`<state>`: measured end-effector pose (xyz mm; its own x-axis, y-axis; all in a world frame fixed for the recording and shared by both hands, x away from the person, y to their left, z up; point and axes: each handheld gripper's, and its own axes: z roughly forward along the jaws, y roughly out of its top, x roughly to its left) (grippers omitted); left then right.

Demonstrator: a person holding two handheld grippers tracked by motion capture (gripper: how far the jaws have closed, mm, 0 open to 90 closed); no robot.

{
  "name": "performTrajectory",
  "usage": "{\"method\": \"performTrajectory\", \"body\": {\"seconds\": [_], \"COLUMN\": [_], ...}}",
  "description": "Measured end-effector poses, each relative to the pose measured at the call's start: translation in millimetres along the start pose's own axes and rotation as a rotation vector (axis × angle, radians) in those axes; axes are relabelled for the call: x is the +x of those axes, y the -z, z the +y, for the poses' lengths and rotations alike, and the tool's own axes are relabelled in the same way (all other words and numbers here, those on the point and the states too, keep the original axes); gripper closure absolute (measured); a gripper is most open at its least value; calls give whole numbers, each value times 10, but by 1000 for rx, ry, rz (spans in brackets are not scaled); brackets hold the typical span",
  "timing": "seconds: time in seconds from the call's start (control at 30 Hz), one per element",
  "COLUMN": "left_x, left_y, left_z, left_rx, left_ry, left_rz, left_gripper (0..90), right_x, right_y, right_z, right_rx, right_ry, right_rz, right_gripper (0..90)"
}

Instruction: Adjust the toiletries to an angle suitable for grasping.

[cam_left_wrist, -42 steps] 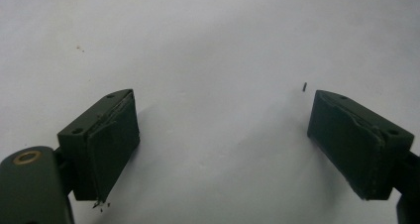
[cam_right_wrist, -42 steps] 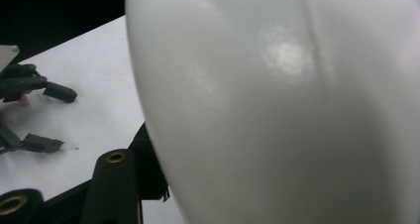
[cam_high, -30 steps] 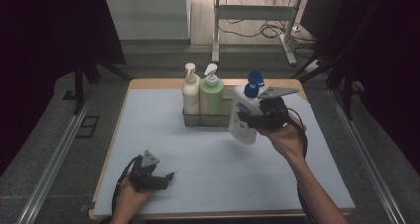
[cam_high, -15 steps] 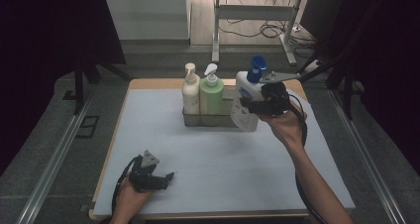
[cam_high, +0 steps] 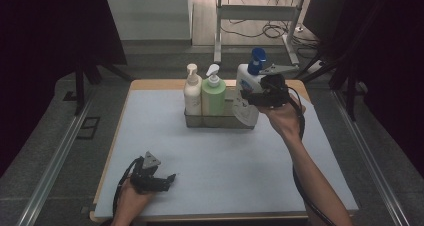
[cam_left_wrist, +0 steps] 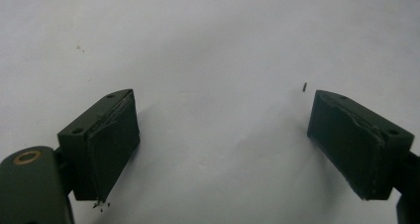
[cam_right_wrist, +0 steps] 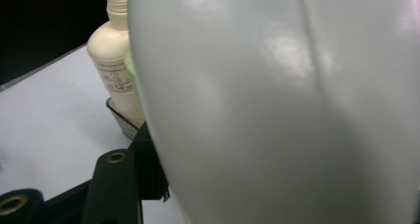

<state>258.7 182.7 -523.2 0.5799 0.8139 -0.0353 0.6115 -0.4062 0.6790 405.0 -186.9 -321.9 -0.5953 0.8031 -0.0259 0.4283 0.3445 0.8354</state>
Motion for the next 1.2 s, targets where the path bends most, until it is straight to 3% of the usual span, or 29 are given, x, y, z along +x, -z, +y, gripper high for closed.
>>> {"method": "performTrajectory", "body": {"seconds": [0.7, 1.2], "left_x": [0, -5], "left_y": [0, 0], "left_z": [-2, -4], "left_rx": [-1, -3], "left_ry": [0, 4], "left_rz": [0, 0], "left_gripper": [123, 123], "right_x": [-143, -235], "right_y": [-307, -562], "right_z": [159, 102], "right_rx": [-14, -11], "right_ry": [-37, -49], "right_rz": [-58, -84], "right_gripper": [413, 413]}}
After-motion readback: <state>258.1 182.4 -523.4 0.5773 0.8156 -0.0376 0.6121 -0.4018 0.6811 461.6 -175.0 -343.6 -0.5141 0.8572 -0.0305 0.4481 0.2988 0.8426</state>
